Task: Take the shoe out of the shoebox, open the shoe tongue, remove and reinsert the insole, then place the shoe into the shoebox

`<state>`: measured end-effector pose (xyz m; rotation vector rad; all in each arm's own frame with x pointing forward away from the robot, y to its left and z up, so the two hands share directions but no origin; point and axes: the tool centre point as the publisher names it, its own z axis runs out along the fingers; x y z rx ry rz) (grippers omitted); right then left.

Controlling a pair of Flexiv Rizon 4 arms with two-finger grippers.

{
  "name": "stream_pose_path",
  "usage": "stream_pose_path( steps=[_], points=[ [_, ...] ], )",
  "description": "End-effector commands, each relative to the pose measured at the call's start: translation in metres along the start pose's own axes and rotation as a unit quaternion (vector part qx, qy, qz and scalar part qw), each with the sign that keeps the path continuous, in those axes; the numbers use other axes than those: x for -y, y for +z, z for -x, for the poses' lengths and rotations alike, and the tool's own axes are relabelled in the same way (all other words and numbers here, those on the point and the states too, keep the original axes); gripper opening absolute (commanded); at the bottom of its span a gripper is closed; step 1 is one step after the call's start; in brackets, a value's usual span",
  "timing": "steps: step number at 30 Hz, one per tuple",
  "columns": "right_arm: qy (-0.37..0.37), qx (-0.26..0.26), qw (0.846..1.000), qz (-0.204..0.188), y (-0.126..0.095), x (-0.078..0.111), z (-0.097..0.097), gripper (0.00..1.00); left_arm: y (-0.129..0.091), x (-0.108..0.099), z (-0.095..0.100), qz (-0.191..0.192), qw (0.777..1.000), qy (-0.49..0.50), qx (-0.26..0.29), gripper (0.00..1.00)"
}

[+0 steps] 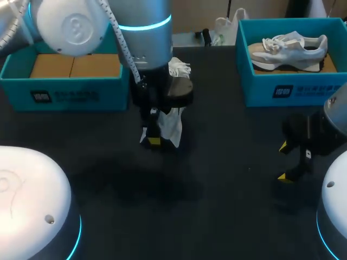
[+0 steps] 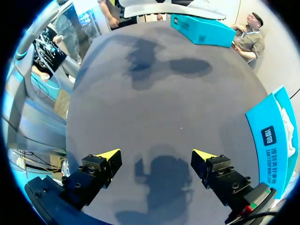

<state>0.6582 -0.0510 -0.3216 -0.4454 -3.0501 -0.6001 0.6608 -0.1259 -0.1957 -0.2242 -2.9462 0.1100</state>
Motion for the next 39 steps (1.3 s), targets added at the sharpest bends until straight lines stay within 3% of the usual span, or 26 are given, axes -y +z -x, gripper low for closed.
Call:
stream_pose_path(
  steps=[1,7,22,32,39],
  points=[
    [0.0,0.001,1.0,-0.001,0.0,0.0,-0.001,1.0,-0.032,-0.021,0.011,-0.007,1.0,-0.005,0.03,0.0],
    [0.0,0.001,1.0,-0.001,0.0,0.0,-0.001,1.0,-0.074,-0.055,0.032,-0.007,0.997,-0.019,0.068,0.0],
    [0.0,0.001,1.0,-0.001,0.0,0.0,-0.001,1.0,-0.13,-0.128,0.079,-0.013,0.995,-0.043,0.086,0.0],
    [0.0,0.001,1.0,-0.001,0.0,0.0,-0.001,1.0,-0.148,-0.179,0.125,0.012,0.996,-0.022,0.089,0.0],
    [0.0,0.001,1.0,-0.001,0.0,0.0,-0.001,1.0,-0.149,-0.228,0.163,0.033,0.996,-0.039,0.077,0.0]
  ],
)
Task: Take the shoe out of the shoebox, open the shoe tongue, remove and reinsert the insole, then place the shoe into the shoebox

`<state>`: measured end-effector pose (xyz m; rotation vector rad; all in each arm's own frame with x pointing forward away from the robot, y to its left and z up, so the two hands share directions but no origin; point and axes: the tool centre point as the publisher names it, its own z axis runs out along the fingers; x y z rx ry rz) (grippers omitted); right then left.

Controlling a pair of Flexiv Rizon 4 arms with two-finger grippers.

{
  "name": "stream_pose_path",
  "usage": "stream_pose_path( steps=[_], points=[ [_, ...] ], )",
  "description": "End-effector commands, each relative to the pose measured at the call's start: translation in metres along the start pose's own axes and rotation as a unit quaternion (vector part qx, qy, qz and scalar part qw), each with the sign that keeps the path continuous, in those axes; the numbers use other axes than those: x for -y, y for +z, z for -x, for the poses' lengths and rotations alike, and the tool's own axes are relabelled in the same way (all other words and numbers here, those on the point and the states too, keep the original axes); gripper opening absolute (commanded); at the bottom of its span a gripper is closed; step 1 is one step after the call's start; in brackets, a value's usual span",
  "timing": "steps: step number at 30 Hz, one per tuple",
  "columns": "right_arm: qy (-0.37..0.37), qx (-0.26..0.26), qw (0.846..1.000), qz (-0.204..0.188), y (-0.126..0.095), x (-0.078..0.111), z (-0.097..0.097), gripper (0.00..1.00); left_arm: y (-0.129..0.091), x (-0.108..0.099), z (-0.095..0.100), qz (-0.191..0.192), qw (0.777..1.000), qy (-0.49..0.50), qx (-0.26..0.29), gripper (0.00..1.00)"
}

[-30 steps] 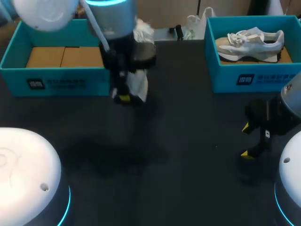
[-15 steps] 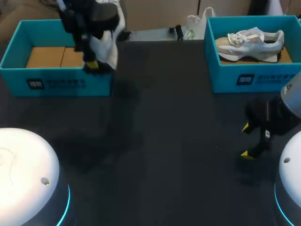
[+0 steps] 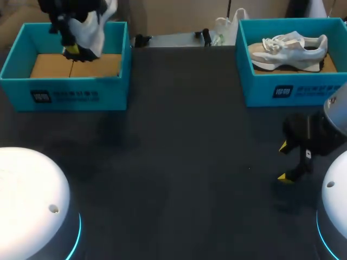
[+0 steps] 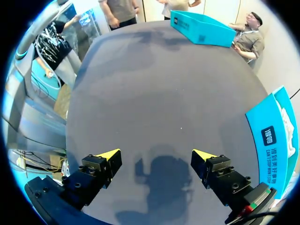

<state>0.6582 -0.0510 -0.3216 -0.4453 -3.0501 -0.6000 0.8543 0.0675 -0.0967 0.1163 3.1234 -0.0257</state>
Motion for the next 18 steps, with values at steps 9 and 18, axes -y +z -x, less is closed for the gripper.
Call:
stream_pose_path(
  steps=[9,18],
  points=[
    [0.0,0.001,1.0,-0.001,0.0,0.0,-0.001,1.0,0.005,-0.033,0.035,0.009,0.999,-0.005,-0.034,0.0],
    [0.0,0.001,1.0,-0.001,0.0,0.0,-0.001,1.0,0.008,-0.04,0.046,0.01,0.999,-0.004,-0.032,0.0]
  ],
)
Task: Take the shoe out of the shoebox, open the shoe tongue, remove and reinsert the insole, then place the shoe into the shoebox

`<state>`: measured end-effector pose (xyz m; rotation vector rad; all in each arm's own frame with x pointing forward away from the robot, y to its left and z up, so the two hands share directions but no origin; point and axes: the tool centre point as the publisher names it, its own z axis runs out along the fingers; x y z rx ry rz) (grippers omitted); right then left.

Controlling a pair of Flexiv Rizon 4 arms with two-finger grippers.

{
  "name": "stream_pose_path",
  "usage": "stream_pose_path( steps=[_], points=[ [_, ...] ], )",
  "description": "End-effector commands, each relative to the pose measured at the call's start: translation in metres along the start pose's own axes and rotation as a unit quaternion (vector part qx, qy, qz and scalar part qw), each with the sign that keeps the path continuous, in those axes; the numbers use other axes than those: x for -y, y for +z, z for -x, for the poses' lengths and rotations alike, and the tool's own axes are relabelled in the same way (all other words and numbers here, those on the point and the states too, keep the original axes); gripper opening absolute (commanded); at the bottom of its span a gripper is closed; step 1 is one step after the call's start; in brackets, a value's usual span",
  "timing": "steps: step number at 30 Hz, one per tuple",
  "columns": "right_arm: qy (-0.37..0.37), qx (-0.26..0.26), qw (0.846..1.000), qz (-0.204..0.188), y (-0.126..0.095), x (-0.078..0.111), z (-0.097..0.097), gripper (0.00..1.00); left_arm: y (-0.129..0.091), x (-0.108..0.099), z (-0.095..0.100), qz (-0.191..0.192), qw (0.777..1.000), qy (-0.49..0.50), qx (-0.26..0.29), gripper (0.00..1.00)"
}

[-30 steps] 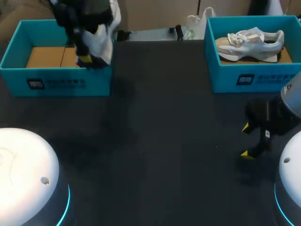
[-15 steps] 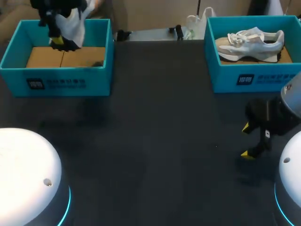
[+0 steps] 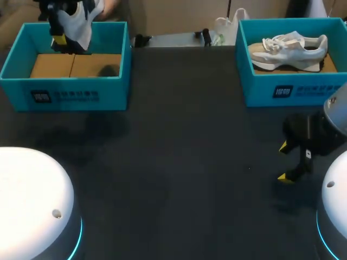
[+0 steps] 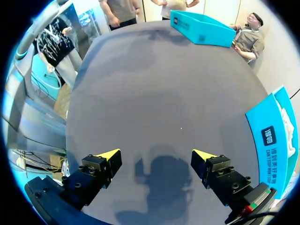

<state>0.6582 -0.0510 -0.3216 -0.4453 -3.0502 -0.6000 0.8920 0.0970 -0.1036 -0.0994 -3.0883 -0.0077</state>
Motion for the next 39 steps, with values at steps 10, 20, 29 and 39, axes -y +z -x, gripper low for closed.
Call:
stream_pose_path(
  steps=[10,20,29,39],
  points=[
    [0.0,0.001,1.0,-0.001,0.0,0.0,-0.001,1.0,0.015,-0.109,0.102,0.006,0.999,-0.053,-0.009,0.0],
    [0.0,0.001,1.0,-0.001,0.0,0.0,-0.001,1.0,0.029,-0.161,0.131,0.026,0.999,-0.026,0.014,0.0],
    [0.0,0.001,1.0,-0.001,0.0,0.0,-0.001,1.0,0.042,-0.178,0.12,0.012,0.989,0.148,0.023,0.0],
    [0.0,0.001,1.0,-0.001,0.0,0.0,-0.001,1.0,0.047,-0.192,0.121,0.044,0.975,0.215,0.014,0.0]
  ],
)
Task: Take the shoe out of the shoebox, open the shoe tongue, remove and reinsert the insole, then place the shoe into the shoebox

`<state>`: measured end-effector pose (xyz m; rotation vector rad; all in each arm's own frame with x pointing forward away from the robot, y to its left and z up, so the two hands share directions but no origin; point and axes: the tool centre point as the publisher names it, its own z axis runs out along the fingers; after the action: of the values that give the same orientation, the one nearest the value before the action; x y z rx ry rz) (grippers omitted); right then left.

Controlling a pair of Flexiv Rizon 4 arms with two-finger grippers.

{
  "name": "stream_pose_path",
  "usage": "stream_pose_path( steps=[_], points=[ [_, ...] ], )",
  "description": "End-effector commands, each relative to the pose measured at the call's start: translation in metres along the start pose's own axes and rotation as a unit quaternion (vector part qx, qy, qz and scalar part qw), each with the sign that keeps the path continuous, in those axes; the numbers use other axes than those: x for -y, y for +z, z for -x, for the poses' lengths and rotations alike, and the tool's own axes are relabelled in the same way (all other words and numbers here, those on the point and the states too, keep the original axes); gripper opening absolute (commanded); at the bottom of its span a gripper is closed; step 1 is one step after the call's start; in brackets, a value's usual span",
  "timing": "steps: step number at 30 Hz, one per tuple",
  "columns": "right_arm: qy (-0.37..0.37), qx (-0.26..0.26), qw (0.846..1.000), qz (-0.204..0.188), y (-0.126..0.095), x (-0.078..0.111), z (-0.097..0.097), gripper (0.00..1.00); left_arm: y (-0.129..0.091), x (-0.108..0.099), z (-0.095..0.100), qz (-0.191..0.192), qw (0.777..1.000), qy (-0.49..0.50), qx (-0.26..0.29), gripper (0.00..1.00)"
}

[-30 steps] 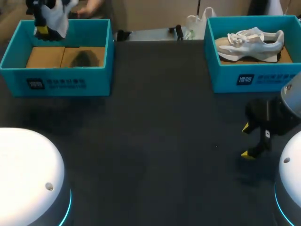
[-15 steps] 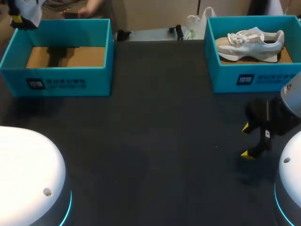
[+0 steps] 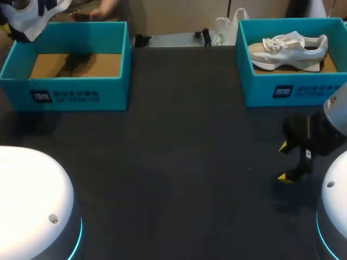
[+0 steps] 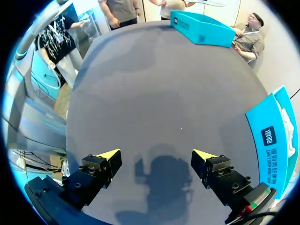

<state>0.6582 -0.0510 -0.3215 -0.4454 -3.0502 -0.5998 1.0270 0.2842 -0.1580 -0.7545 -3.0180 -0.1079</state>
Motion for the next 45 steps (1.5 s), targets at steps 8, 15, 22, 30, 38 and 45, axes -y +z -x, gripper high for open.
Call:
stream_pose_path(
  steps=[8,15,22,30,38,45],
  points=[
    [0.0,0.001,1.0,-0.001,0.0,0.0,-0.001,1.0,0.004,-0.003,0.004,0.0,0.998,0.068,0.009,0.0],
    [0.0,0.001,1.0,-0.001,0.0,0.0,-0.001,1.0,0.007,-0.041,0.012,0.016,0.971,0.237,0.0,0.0],
    [0.0,0.001,1.0,-0.001,0.0,0.0,-0.001,1.0,0.001,-0.059,0.015,0.005,0.954,0.299,-0.001,0.0],
    [0.0,0.001,1.0,-0.001,0.0,0.0,-0.001,1.0,0.001,-0.057,0.015,0.016,0.953,0.303,0.003,0.0],
    [0.0,0.001,1.0,-0.001,0.0,0.0,-0.001,1.0,0.008,-0.053,0.018,0.047,0.904,0.422,0.037,0.0],
    [0.0,0.001,1.0,-0.001,0.0,0.0,-0.001,1.0,0.007,-0.059,0.02,0.052,0.894,0.444,0.021,0.0]
  ],
)
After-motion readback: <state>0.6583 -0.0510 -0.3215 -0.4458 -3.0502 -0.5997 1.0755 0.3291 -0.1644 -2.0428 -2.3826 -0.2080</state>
